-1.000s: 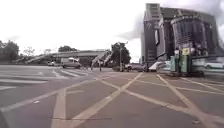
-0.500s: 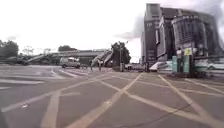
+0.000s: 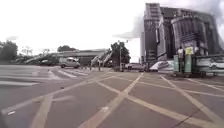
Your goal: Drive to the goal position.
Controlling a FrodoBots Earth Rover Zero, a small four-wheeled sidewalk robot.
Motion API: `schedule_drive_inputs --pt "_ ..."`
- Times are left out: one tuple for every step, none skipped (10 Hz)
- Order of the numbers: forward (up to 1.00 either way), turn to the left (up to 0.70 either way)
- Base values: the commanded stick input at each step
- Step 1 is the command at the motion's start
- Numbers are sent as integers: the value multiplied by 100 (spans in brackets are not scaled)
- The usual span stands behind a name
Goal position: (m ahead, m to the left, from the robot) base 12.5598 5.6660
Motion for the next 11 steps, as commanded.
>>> schedule_drive_inputs --pt "45 0" --pt "45 0" --pt "45 0" --pt "45 0" --pt "45 0" --pt "45 0" --pt "45 0" --pt "45 0" --pt "45 0" --pt "45 0" --pt "45 0"
